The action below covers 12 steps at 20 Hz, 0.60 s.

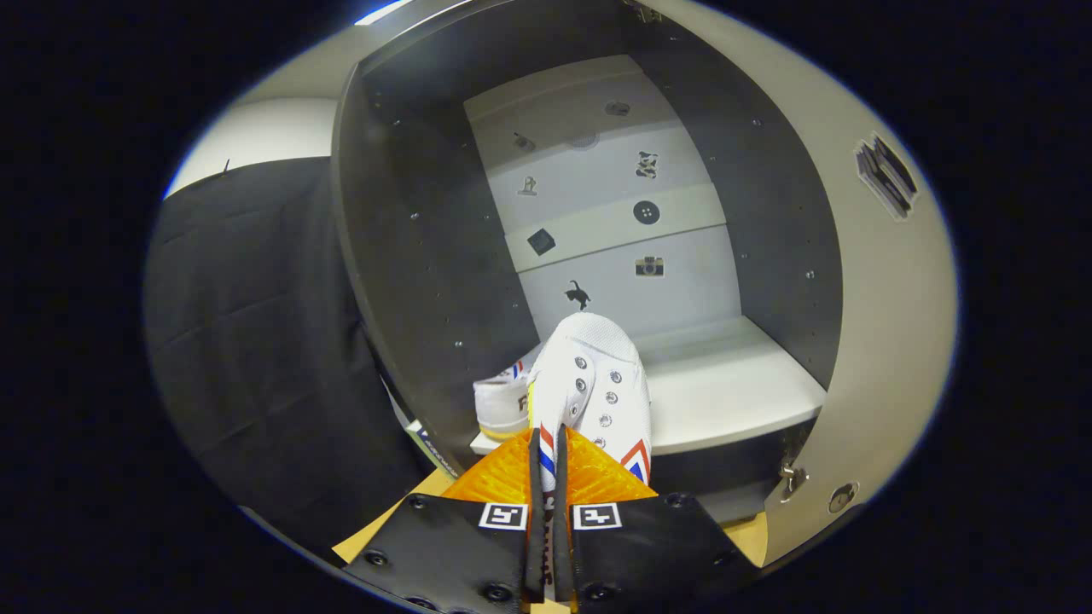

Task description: Open the shoe cabinet door, grab the shoes and put them into the shoe cabinet, then close the shoe cabinet door.

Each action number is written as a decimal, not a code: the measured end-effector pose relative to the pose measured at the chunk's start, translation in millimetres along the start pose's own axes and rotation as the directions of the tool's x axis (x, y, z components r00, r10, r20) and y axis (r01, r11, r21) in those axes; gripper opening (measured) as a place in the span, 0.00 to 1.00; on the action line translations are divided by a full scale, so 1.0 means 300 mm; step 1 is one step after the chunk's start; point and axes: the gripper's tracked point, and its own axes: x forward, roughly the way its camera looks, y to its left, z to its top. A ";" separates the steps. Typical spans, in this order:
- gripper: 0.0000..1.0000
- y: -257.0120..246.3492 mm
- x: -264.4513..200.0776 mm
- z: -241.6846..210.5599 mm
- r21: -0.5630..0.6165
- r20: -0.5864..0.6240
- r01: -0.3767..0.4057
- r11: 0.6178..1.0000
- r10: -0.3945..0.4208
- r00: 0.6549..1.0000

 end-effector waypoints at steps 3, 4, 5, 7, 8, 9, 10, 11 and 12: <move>0.05 -0.026 0.106 0.072 -0.003 0.024 0.021 1.000 -0.021 0.999; 0.05 -0.031 0.146 0.087 0.001 0.029 0.026 1.000 -0.026 0.999; 0.05 -0.035 0.183 0.110 0.001 0.037 0.030 1.000 -0.030 0.999; 0.05 -0.046 0.250 0.144 -0.004 0.053 0.045 0.999 -0.045 0.998; 0.05 -0.050 0.277 0.152 -0.007 0.057 0.054 0.998 -0.054 0.997; 0.05 -0.057 0.308 0.159 -0.009 0.057 0.064 0.998 -0.063 0.996; 0.05 -0.062 0.342 0.164 -0.007 0.057 0.073 0.997 -0.073 0.996; 0.05 -0.070 0.370 0.162 -0.006 0.054 0.083 0.997 -0.083 0.995; 0.05 -0.080 0.396 0.153 -0.003 0.049 0.097 0.995 -0.096 0.994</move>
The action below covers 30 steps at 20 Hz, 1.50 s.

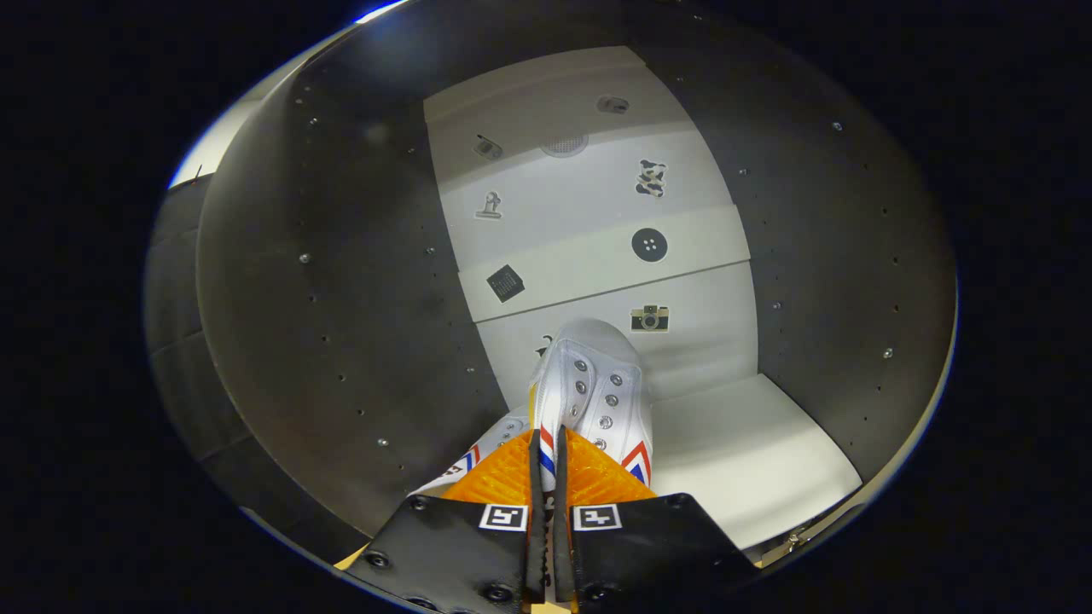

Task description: Open the shoe cabinet door, grab the shoes and put them into the shoe cabinet, then close the shoe cabinet door.

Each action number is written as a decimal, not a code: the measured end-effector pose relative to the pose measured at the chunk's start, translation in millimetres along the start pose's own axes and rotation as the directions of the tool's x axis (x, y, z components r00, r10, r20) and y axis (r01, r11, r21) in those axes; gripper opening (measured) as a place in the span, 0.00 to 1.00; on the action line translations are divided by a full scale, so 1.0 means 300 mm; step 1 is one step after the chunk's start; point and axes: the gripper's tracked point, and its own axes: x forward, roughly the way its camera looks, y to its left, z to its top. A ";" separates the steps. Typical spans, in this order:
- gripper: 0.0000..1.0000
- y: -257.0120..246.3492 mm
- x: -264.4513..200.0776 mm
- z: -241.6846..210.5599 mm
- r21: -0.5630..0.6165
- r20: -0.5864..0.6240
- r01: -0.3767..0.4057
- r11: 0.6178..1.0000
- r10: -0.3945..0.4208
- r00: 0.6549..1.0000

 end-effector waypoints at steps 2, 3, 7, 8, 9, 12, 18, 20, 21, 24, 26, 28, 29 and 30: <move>0.05 -0.010 0.051 -0.021 0.012 -0.011 0.027 1.000 -0.027 1.000; 0.05 -0.018 0.073 -0.031 0.015 -0.017 0.037 0.999 -0.037 0.999; 0.09 -0.044 0.108 -0.076 0.028 -0.057 0.081 0.996 -0.079 0.995; 0.12 -0.020 0.097 -0.062 0.029 -0.040 0.046 0.999 -0.045 0.998; 0.15 -0.004 0.083 -0.039 0.016 -0.016 0.047 0.999 -0.047 0.999; 0.57 0.014 -0.006 0.030 -0.090 0.055 0.040 0.995 -0.035 0.998; 0.99 0.073 -0.328 0.047 -0.272 0.133 0.056 0.961 -0.020 0.991; 0.99 0.087 -0.450 0.042 -0.298 0.150 0.056 0.953 -0.011 0.989; 0.99 0.089 -0.509 0.039 -0.304 0.157 0.059 0.951 -0.011 0.988; 0.99 0.084 -0.674 0.038 -0.301 0.185 0.076 0.951 -0.020 0.982; 0.98 0.078 -0.773 0.025 -0.297 0.192 0.082 0.951 -0.025 0.981; 0.98 0.068 -0.866 0.007 -0.299 0.189 0.086 0.950 -0.029 0.982; 0.98 0.060 -0.911 0.003 -0.301 0.190 0.092 0.949 -0.035 0.981; 0.98 0.050 -0.957 -0.003 -0.298 0.193 0.099 0.949 -0.041 0.980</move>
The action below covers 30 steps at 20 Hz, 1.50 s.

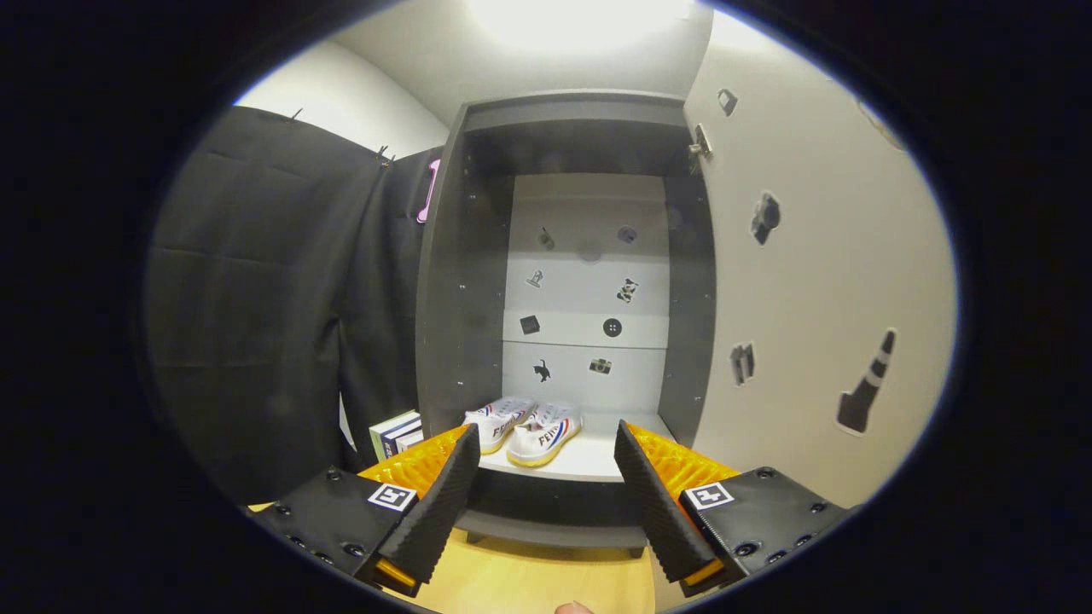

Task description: Open the shoe cabinet door, grab the shoes and put them into the shoe cabinet, then close the shoe cabinet door.

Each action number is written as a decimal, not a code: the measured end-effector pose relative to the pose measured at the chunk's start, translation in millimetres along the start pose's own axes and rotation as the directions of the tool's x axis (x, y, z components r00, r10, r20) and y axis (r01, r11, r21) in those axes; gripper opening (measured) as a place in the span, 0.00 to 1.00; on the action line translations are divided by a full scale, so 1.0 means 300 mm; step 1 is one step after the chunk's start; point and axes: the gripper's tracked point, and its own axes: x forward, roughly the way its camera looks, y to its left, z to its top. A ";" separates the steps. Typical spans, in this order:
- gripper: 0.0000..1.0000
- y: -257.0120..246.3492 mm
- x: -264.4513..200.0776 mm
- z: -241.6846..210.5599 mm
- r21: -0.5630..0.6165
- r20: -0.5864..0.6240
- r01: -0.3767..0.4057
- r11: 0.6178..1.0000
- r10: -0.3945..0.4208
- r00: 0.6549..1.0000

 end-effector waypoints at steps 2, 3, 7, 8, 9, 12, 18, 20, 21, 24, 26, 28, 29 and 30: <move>0.98 -0.025 -0.092 -0.001 0.005 0.000 0.009 1.000 -0.009 1.000; 0.98 -0.045 -0.134 0.001 0.006 0.011 0.023 1.000 -0.024 1.000; 0.98 -0.130 -0.307 -0.022 0.006 0.008 0.067 0.998 -0.067 0.998; 0.98 -0.149 -0.341 -0.031 0.007 0.006 0.075 0.997 -0.075 0.997; 0.98 -0.168 -0.381 -0.037 0.007 0.001 0.084 0.996 -0.084 0.996; 0.98 -0.217 -0.492 -0.032 -0.002 0.003 0.103 0.995 -0.103 0.995; 0.96 -0.308 -0.640 0.004 0.030 0.040 0.124 0.992 -0.125 0.991; 0.96 -0.329 -0.679 0.000 0.070 0.027 0.111 0.991 -0.114 0.993; 0.96 -0.351 -0.692 0.001 0.081 0.023 0.129 0.988 -0.132 0.991; 0.98 -0.412 -0.746 0.013 0.113 0.031 0.155 0.981 -0.159 0.987; 0.97 -0.495 -0.759 0.016 0.115 0.040 0.204 0.972 -0.210 0.977; 0.97 -0.576 -0.768 0.013 0.122 0.033 0.255 0.959 -0.261 0.965; 0.97 -0.614 -0.771 0.015 0.132 0.027 0.278 0.951 -0.284 0.959; 0.96 -0.660 -0.772 0.007 0.145 0.023 0.305 0.941 -0.312 0.950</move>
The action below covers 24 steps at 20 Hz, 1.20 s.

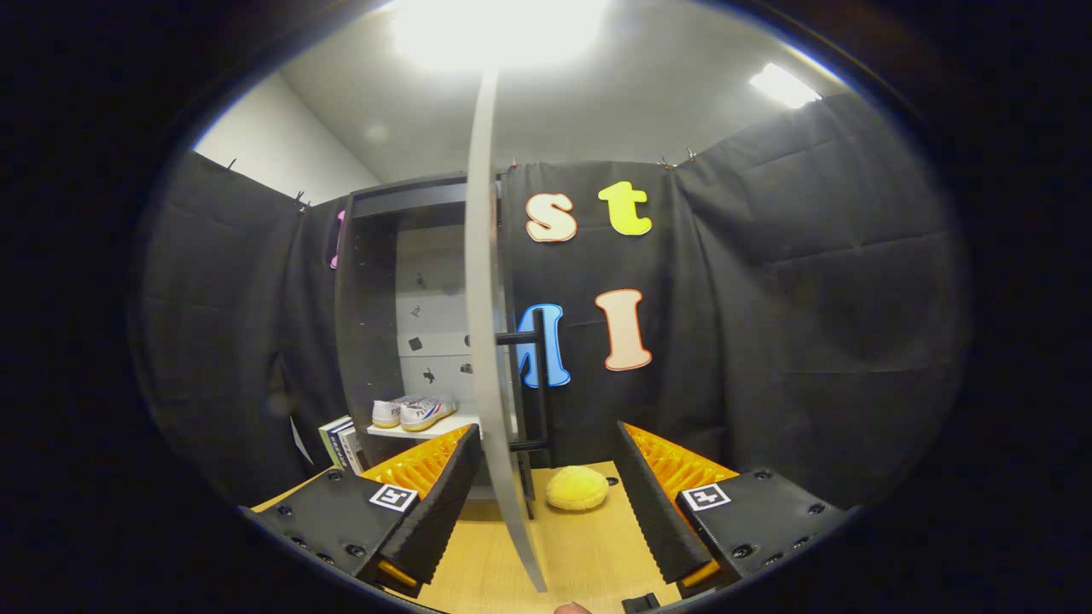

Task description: Open the shoe cabinet door, grab the shoes and put them into the shoe cabinet, then close the shoe cabinet door.

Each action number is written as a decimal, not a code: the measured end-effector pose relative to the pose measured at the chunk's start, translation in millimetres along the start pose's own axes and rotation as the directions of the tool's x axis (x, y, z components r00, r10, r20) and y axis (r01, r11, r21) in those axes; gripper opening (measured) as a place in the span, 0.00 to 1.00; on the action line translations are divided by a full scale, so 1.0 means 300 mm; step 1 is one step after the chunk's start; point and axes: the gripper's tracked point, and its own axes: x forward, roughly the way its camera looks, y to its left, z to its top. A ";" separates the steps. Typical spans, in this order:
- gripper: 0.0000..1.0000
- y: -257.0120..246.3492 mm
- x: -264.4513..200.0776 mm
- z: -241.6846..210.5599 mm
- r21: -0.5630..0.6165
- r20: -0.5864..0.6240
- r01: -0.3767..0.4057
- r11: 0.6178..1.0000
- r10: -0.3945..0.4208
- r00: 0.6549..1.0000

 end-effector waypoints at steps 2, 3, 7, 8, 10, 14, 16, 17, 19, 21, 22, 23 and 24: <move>0.96 -0.092 0.031 0.012 0.013 0.007 0.077 0.997 -0.077 0.997; 0.96 -0.130 0.049 0.014 0.016 0.003 0.111 0.994 -0.111 0.994; 0.97 -0.168 0.136 -0.027 0.018 -0.036 0.198 0.980 -0.197 0.980; 0.98 -0.165 0.142 -0.040 0.012 -0.048 0.214 0.977 -0.213 0.976; 0.98 -0.161 0.175 -0.043 -0.004 -0.061 0.240 0.971 -0.240 0.969; 0.96 -0.115 0.203 -0.061 -0.006 -0.088 0.239 0.971 -0.238 0.967; 0.91 -0.114 0.204 -0.058 -0.018 -0.081 0.245 0.969 -0.246 0.966; 0.91 -0.104 0.198 -0.057 -0.017 -0.086 0.248 0.969 -0.249 0.965; 0.92 -0.081 0.192 -0.063 -0.014 -0.086 0.251 0.968 -0.252 0.964; 0.92 -0.053 0.181 -0.063 -0.020 -0.082 0.250 0.968 -0.251 0.965; 0.92 -0.034 0.180 -0.065 -0.023 -0.083 0.246 0.969 -0.247 0.965; 0.92 -0.012 0.175 -0.066 -0.029 -0.083 0.240 0.970 -0.242 0.967; 0.92 0.009 0.171 -0.064 -0.036 -0.079 0.233 0.972 -0.235 0.969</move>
